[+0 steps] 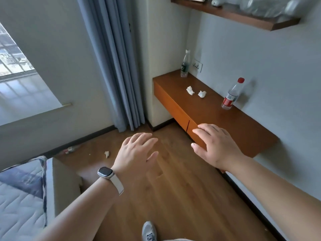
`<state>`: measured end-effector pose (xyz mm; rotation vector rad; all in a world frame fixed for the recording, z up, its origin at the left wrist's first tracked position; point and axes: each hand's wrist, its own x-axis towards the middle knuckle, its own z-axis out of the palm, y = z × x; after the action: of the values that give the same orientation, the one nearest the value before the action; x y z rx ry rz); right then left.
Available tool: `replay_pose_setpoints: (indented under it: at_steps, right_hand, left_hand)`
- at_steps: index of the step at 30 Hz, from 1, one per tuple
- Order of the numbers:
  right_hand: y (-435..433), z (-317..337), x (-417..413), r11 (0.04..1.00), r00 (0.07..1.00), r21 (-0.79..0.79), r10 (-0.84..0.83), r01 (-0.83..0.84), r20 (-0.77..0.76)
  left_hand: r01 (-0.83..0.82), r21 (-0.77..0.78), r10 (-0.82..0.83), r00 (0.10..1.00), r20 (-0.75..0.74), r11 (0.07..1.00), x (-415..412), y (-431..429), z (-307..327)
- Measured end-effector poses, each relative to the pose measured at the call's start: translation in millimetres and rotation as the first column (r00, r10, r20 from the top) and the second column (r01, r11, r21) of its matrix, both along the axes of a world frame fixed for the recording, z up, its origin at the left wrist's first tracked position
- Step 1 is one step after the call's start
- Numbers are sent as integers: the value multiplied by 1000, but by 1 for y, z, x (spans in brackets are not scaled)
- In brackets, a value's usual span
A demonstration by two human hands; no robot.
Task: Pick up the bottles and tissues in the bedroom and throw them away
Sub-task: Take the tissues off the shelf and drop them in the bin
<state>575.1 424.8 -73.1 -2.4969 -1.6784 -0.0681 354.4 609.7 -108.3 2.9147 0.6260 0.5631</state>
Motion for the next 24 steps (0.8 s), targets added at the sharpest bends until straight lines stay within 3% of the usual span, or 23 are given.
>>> replay_pose_setpoints:
  at_steps: [4, 12, 24]
  right_hand:
    - [38, 3, 9, 998, 998, 30, -63, 64, -21]
    - [69, -19, 60, 980, 978, -59, -196, 192, -69]
    - [166, -56, 231, 983, 959, -3, -177, 181, -221]
  left_hand:
    - [40, -36, -42, 999, -33, 999, 27, 52, 1]
    - [115, -90, -119, 992, -39, 989, 101, 104, -13]
    - [55, -62, -69, 966, -250, 997, 273, 191, -6]
